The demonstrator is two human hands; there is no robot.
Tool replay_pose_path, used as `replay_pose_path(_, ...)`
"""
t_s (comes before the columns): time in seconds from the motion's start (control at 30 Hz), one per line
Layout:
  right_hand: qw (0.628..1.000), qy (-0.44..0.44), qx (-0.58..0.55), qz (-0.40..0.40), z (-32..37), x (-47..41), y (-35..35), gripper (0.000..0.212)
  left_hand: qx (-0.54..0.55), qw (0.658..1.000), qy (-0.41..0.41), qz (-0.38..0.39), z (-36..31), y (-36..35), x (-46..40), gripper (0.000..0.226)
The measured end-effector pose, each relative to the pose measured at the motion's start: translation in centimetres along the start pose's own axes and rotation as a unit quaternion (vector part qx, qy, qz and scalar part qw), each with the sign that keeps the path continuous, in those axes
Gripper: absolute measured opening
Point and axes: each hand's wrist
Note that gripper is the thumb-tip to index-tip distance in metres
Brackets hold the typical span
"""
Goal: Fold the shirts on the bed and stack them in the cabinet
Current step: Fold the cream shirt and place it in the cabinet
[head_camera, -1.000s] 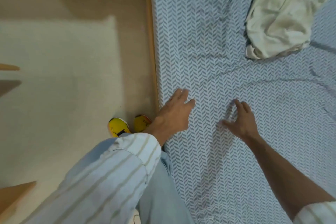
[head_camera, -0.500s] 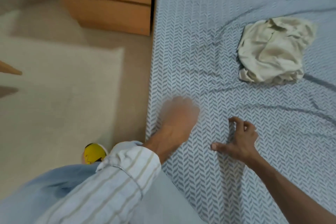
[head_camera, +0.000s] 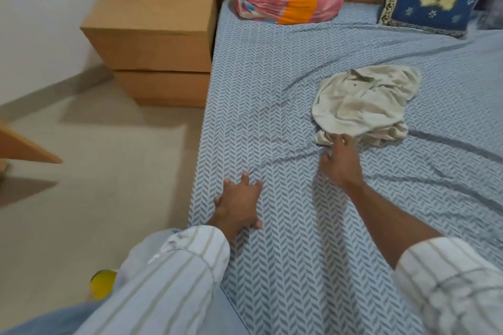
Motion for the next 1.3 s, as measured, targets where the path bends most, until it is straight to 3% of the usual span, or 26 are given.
replay_pose_path(0.07, 0.999, -0.013, 0.038, 0.015, -1.2, -2.8, -0.6, 0.061, -0.004, 1.000, 0.009, 0.001, -0.2, 0.1, -0.8, 0.116)
replay_pose_path(0.2, 0.993, -0.092, 0.075, 0.016, -1.1, -4.4, -0.4, 0.028, -0.019, 1.000, 0.018, 0.007, -0.6, -0.1, -1.4, 0.115)
replay_pose_path(0.3, 0.993, -0.082, 0.078, -0.025, 1.2, -2.5, 0.1, 0.022, -0.004, 0.999, 0.034, 0.008, -0.3, -0.4, -1.7, 0.116)
replay_pose_path(0.43, 0.997, -0.058, -0.029, -0.049, 4.9, 2.7, 1.2, 0.014, 0.014, 0.999, 0.038, 0.018, -0.5, -0.3, -1.3, 0.112)
replay_pose_path(0.53, 0.990, -0.028, -0.138, 0.007, 6.7, 6.8, 2.0, 0.012, 0.090, 0.996, -0.019, -0.005, 0.0, -0.3, -0.4, 0.112)
replay_pose_path(0.63, 0.969, 0.013, -0.243, 0.034, 8.5, 9.5, 5.5, 0.011, 0.322, 0.938, -0.090, -0.093, -1.8, 2.0, 2.3, 0.105)
replay_pose_path(0.67, 0.964, 0.027, -0.261, 0.037, 9.4, 9.8, 6.9, 0.010, 0.372, 0.913, -0.109, -0.125, -2.8, 3.3, 3.7, 0.091)
replay_pose_path(0.73, 0.955, 0.036, -0.294, 0.021, 11.0, 9.6, 9.2, 0.010, 0.397, 0.887, -0.150, -0.183, -4.3, 5.6, 5.4, 0.041)
replay_pose_path(0.8, 0.947, 0.042, -0.319, -0.027, 12.2, 8.9, 12.2, 0.007, 0.417, 0.864, -0.176, -0.220, -5.6, 8.2, 7.4, 0.017)
replay_pose_path(0.87, 0.936, 0.053, -0.342, -0.059, 12.8, 8.0, 15.2, 0.007, 0.443, 0.840, -0.197, -0.245, -6.1, 10.9, 8.8, 0.016)
replay_pose_path(0.93, 0.928, 0.077, -0.363, -0.024, 13.0, 7.8, 18.5, 0.029, 0.423, 0.834, -0.212, -0.282, -6.5, 13.8, 10.8, 0.021)
replay_pose_path(1.0, 0.946, 0.096, -0.309, 0.030, 13.0, 7.8, 21.1, 0.050, 0.404, 0.825, -0.225, -0.326, -7.0, 16.3, 12.6, 0.026)
replay_pose_path(1.07, 0.969, 0.108, -0.223, 0.018, 13.2, 8.1, 23.8, 0.037, 0.399, 0.801, -0.251, -0.369, -7.5, 18.6, 15.0, 0.012)
replay_pose_path(1.13, 0.976, 0.098, -0.193, -0.026, 13.4, 8.3, 26.0, 0.020, 0.398, 0.778, -0.274, -0.402, -7.9, 20.6, 17.3, 0.020)
replay_pose_path(1.3, 0.974, 0.062, -0.160, -0.150, 13.8, 9.0, 30.6, 0.034, 0.413, 0.736, -0.254, -0.472, -7.2, 23.6, 21.5, 0.043)
Point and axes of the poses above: each hand's wrist, its own x-axis away from the middle knuckle, its own y-axis out of the back of the hand, z = x × y, and after that the axes turned 1 degree about -z, right-handed
